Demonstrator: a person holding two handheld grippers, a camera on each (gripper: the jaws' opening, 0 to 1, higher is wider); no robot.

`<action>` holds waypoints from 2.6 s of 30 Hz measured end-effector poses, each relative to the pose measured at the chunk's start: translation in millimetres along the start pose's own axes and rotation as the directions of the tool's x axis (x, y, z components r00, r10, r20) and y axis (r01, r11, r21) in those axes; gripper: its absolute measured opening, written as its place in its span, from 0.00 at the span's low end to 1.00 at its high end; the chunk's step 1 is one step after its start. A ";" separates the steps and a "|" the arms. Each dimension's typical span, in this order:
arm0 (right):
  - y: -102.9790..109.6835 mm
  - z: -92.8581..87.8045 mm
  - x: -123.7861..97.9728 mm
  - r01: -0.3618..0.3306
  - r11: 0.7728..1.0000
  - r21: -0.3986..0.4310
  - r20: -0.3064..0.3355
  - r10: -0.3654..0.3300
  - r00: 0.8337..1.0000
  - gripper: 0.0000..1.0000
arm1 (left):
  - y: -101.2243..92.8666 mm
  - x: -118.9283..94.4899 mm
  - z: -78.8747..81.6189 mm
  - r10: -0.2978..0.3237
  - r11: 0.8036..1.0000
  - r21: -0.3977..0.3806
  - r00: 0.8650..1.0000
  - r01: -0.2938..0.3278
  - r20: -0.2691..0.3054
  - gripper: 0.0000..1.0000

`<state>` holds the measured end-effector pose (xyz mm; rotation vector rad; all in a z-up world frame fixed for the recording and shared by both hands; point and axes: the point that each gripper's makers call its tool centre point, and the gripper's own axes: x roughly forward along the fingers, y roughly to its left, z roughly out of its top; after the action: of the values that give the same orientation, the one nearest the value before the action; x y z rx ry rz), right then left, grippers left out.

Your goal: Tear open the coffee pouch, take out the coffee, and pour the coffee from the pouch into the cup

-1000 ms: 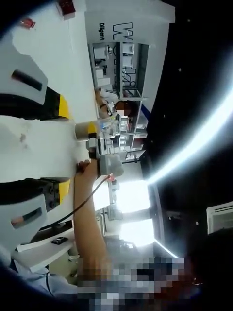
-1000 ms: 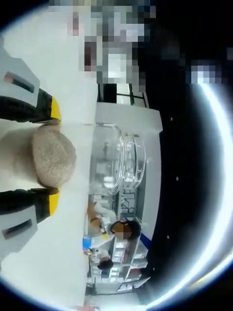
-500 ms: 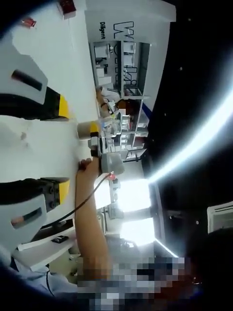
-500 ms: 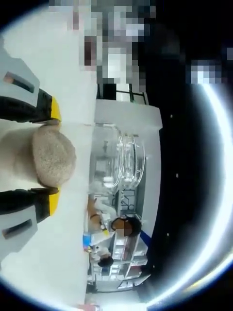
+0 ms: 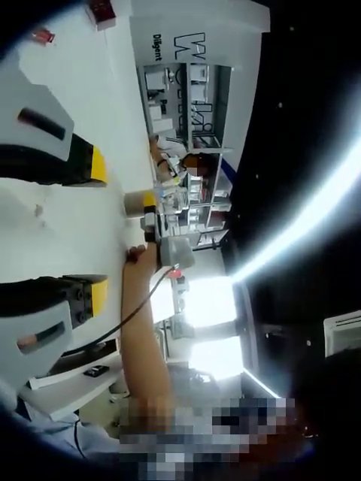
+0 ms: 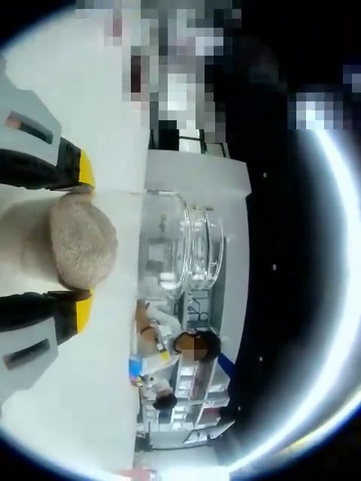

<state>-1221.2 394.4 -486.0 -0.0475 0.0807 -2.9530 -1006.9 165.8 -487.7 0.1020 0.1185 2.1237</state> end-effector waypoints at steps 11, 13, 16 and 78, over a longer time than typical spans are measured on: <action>-14.7 -0.6 2.5 0.031 1.000 0.003 0.000 -0.031 1.000 0.53 | -0.8 0.0 -0.7 0.003 1.000 0.007 1.000 -0.003 -0.003 0.49; -19.1 -0.9 3.1 0.041 0.999 0.004 0.000 -0.041 0.999 0.53 | -0.6 0.0 -0.8 0.004 1.000 0.008 1.000 -0.004 -0.004 0.49; -24.0 -1.2 3.3 0.053 0.999 0.007 0.001 -0.053 0.999 0.53 | -0.4 0.0 -1.2 0.005 1.000 0.009 1.000 -0.005 -0.006 0.49; -9.1 0.6 -34.0 0.023 0.999 -0.034 0.009 -0.023 1.000 0.65 | 16.3 -3.4 -2.1 0.070 0.997 -0.020 0.998 -0.070 0.004 0.60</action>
<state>-1189.4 409.6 -485.9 -0.0670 0.1307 -2.9743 -1019.1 154.3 -487.8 0.1004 0.0920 2.1937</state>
